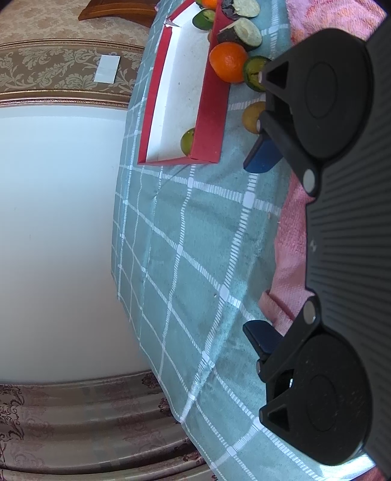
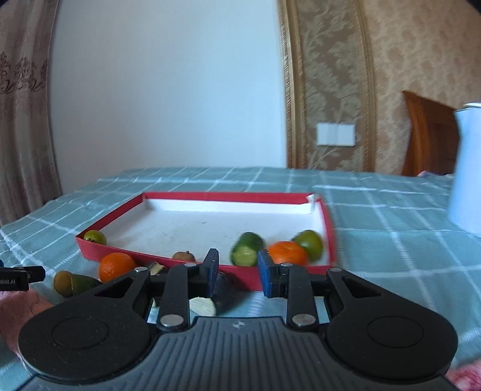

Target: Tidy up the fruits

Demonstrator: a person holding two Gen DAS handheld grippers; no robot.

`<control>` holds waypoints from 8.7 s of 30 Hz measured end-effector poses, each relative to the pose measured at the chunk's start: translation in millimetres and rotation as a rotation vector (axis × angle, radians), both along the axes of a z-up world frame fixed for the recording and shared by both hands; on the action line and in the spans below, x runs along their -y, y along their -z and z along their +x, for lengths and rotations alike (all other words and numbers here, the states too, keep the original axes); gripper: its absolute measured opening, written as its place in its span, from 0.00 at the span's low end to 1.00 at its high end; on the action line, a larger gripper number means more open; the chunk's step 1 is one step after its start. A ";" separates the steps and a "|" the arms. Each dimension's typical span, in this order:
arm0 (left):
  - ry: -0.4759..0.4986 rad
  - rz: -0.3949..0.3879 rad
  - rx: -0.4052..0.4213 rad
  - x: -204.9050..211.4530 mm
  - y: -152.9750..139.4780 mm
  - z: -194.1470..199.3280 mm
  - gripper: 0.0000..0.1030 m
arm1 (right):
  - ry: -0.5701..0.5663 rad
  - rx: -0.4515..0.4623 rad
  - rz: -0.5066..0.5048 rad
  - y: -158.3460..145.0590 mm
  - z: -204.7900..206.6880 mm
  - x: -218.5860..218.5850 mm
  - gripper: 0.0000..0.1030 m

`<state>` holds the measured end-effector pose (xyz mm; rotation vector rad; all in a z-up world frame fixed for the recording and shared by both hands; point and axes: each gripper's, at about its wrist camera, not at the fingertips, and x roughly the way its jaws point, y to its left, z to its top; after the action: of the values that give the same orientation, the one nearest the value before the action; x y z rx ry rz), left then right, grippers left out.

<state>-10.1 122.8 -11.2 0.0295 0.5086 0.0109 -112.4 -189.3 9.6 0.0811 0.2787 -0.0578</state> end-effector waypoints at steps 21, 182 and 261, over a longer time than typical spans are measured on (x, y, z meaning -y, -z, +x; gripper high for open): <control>-0.045 0.006 0.007 -1.8 -1.5 0.0 1.00 | 0.083 0.239 -0.088 -5.2 -48.6 -10.6 1.00; 0.295 0.079 -0.009 101.6 -38.9 -7.8 0.32 | 0.110 0.143 0.002 -0.4 -32.1 4.1 1.00; -0.131 0.053 0.091 -35.3 -20.5 38.7 1.00 | -0.141 0.129 -0.093 -9.9 -33.3 -54.9 1.00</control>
<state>28.6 158.1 9.4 0.0471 0.4186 0.1533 -145.6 -134.4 19.5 -0.0276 0.1520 0.0745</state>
